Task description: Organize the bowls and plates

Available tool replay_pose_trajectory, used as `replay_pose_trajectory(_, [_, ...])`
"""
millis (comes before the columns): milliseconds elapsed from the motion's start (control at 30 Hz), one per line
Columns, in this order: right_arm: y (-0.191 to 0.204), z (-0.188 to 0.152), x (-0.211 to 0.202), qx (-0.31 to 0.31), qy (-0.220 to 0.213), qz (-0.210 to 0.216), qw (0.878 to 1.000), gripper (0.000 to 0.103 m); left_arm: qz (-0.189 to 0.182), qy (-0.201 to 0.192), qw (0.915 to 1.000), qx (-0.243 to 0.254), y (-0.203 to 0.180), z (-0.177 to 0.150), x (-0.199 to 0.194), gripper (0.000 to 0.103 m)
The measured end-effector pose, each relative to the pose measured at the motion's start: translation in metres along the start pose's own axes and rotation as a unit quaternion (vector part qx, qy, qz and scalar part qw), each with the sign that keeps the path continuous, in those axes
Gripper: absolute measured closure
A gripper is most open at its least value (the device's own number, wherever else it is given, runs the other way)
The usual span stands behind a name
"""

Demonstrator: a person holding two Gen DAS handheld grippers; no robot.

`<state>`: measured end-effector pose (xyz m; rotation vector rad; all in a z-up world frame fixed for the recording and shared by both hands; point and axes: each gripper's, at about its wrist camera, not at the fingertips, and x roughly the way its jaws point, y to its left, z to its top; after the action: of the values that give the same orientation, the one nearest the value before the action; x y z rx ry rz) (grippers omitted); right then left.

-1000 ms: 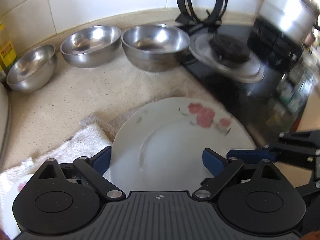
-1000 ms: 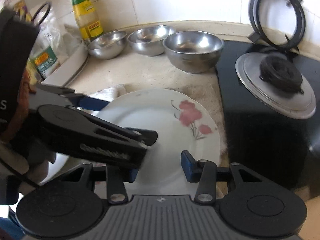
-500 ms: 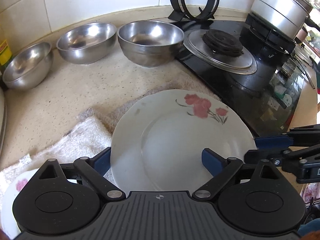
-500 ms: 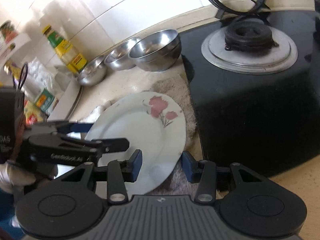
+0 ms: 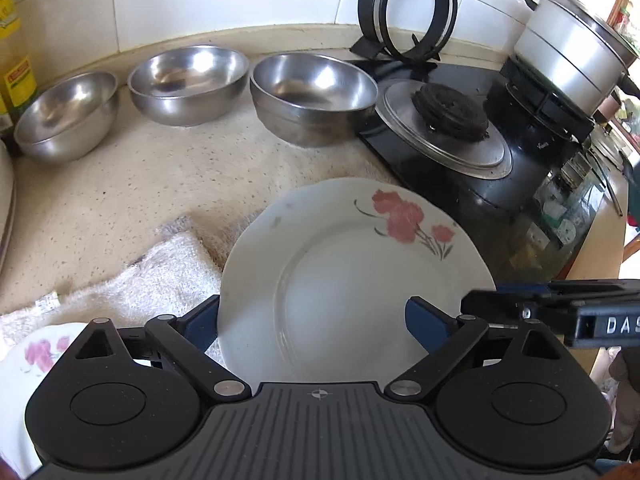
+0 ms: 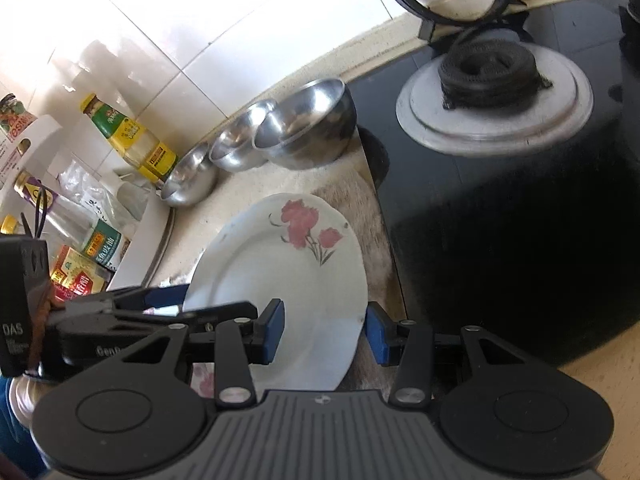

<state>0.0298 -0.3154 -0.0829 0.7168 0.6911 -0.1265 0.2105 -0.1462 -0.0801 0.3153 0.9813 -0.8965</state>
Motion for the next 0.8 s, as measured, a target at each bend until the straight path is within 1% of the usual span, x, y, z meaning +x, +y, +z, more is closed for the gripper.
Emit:
replay_pose_trajectory(200, [0.008, 0.013, 0.003, -0.016, 0.005, 0.014, 1.000, 0.054, 0.008, -0.007, 0.9997, -0.022, 0.001, 0.002, -0.009, 0.006])
replay_pose_trajectory(333, [0.018, 0.022, 0.008, -0.032, 0.010, 0.029, 0.999, 0.054, 0.022, -0.019, 0.9989, -0.036, 0.005, 0.002, -0.019, 0.006])
replay_pose_trajectory(467, [0.031, 0.029, 0.017, -0.050, 0.019, 0.046, 0.998, 0.054, 0.037, -0.029, 0.9971, -0.060, 0.012, 0.002, -0.030, 0.006])
replay_pose_trajectory(633, [0.052, 0.031, 0.030, -0.079, 0.037, 0.073, 0.994, 0.053, 0.063, -0.043, 0.9929, -0.092, 0.023, -0.002, -0.045, 0.006])
replay_pose_trajectory(800, [0.078, 0.032, 0.050, -0.111, 0.064, 0.099, 0.987, 0.053, 0.093, -0.055, 0.9860, -0.127, 0.038, -0.012, -0.062, 0.006])
